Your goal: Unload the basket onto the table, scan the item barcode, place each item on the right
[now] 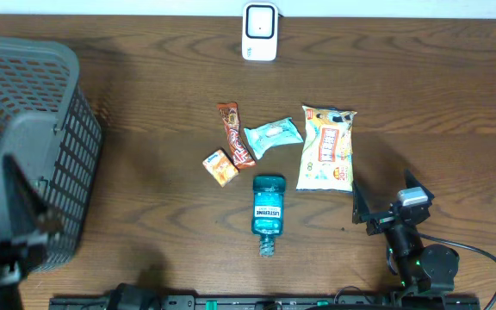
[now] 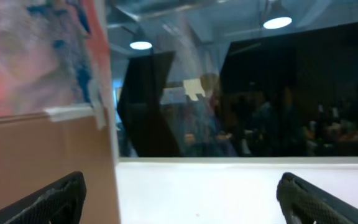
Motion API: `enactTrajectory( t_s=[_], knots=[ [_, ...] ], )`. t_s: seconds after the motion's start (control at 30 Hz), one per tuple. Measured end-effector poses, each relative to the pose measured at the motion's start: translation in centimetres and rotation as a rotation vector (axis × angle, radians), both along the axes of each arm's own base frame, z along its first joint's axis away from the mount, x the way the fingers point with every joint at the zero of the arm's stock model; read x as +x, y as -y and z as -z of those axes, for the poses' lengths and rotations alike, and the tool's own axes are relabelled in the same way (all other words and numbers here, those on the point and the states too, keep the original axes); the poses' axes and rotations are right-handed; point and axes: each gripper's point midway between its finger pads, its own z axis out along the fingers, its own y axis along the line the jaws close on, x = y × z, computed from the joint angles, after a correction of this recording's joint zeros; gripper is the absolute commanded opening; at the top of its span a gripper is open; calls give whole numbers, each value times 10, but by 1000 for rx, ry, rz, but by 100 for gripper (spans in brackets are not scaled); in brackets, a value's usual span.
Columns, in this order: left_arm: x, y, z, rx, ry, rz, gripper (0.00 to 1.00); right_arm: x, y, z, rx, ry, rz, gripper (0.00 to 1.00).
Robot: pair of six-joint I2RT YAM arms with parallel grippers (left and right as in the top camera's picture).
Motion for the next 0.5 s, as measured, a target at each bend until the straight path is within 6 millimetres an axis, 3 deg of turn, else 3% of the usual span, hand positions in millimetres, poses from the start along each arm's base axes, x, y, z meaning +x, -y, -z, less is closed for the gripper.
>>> enactTrajectory(
  t_s=[0.23,0.5],
  knots=[
    [-44,11,-7,-26,103,64,98,0,1,0,-1,0,4,99],
    [-48,25,-2,-56,110,139,98,0,1,0,3,-1,5,99]
  ],
)
